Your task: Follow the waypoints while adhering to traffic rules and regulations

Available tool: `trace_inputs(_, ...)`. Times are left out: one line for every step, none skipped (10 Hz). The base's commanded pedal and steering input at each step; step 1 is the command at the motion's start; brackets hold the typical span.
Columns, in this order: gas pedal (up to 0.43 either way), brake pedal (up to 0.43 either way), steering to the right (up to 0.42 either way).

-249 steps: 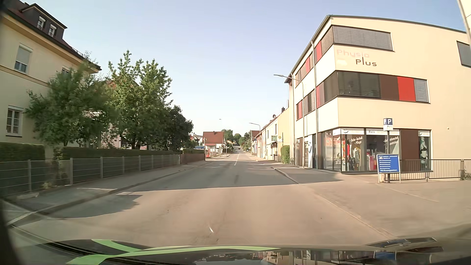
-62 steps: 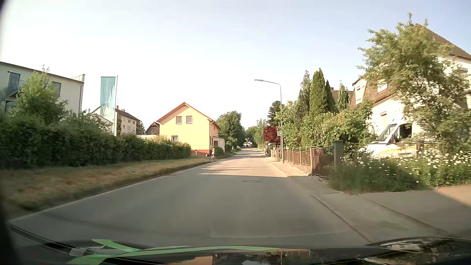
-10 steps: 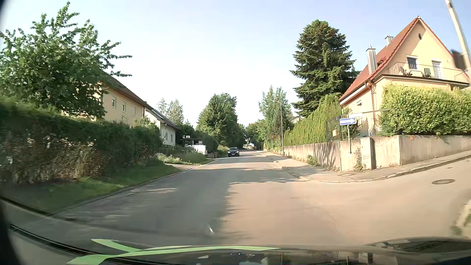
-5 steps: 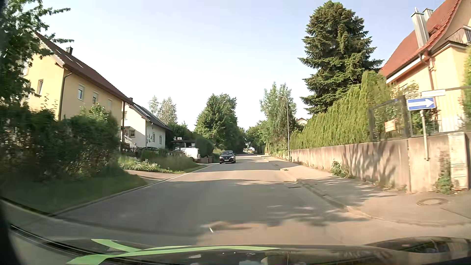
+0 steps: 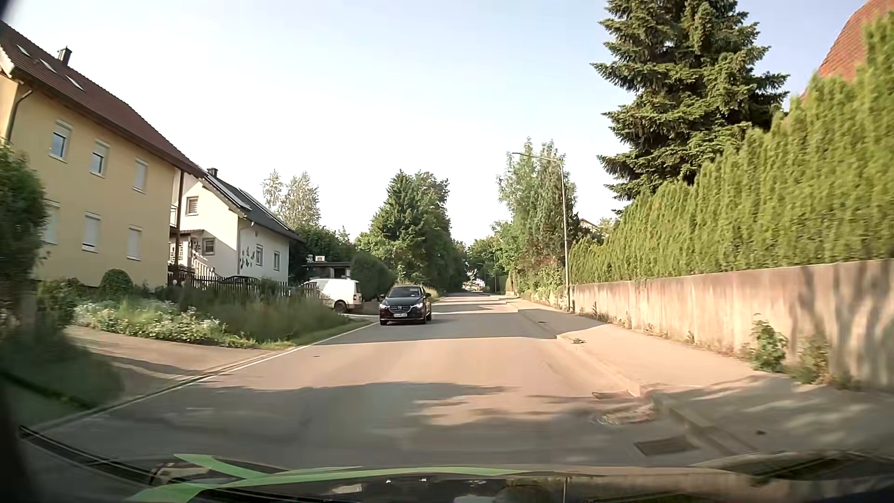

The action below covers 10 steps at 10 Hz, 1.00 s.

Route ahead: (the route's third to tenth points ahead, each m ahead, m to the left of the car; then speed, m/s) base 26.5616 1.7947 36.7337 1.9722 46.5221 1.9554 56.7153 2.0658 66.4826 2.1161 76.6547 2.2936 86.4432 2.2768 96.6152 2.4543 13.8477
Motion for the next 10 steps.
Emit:
trace_inputs(0.169, 0.000, -0.004)
trace_inputs(0.169, 0.000, -0.004)
trace_inputs(0.169, 0.000, -0.004)
trace_inputs(0.177, 0.000, -0.004)
trace_inputs(0.189, 0.000, -0.004)
trace_inputs(0.197, 0.000, -0.004)
trace_inputs(0.209, 0.000, -0.004)
trace_inputs(0.209, 0.000, -0.004)
trace_inputs(0.220, 0.000, -0.004)
trace_inputs(0.220, 0.000, -0.004)
